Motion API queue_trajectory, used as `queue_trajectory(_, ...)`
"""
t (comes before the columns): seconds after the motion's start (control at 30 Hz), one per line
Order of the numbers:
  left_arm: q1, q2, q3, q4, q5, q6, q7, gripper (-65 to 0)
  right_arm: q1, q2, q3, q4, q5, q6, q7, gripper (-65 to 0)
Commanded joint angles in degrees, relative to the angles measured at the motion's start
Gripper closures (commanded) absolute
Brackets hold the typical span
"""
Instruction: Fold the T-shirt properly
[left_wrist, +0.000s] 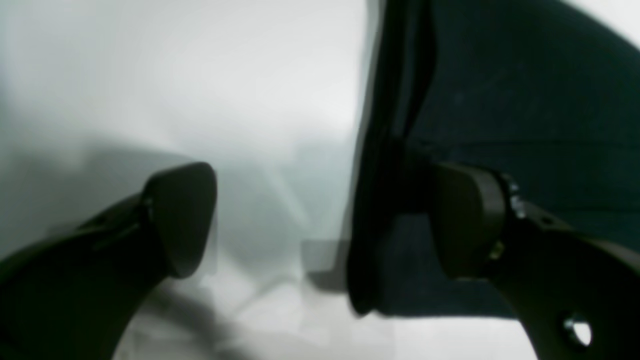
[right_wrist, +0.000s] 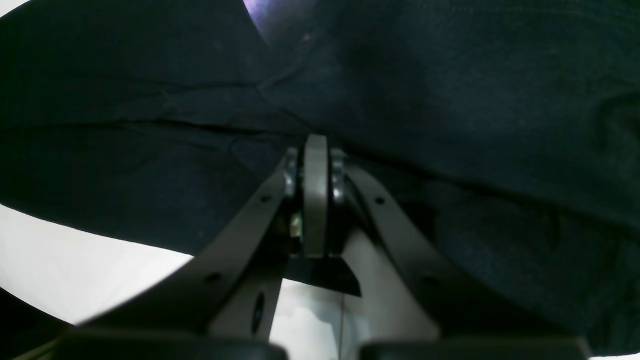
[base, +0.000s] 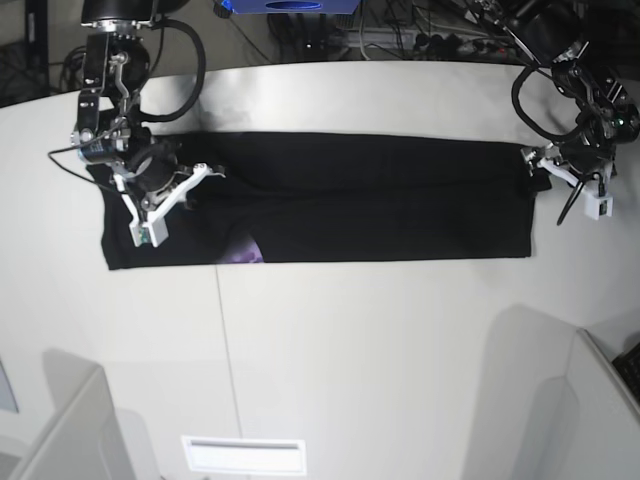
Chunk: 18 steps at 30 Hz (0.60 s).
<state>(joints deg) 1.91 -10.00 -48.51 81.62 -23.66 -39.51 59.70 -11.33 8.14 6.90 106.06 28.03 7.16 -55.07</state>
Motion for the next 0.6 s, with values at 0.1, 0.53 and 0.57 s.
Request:
queue_trajectory(0.1, -0.46, 0.90, 2.31, -1.84, -0.30, -0.49, -3.66, -58.7, 0.65, 0.25, 0.18, 0.88, 0.32, 0.27, 1.13, 0.0)
queue_trajectory(0.53, -0.55, 0.90, 2.31, -8.00, -0.30, -0.49, -5.33, 0.0, 0.48, 0.43, 0.53, 0.88, 0.32, 0.27, 1.31, 0.0)
queue_trajectory(0.57, -0.55, 0.90, 2.23, -8.00, -0.30, -0.49, -5.33, 0.0, 0.48, 0.43, 0.53, 0.88, 0.32, 0.27, 1.31, 0.0)
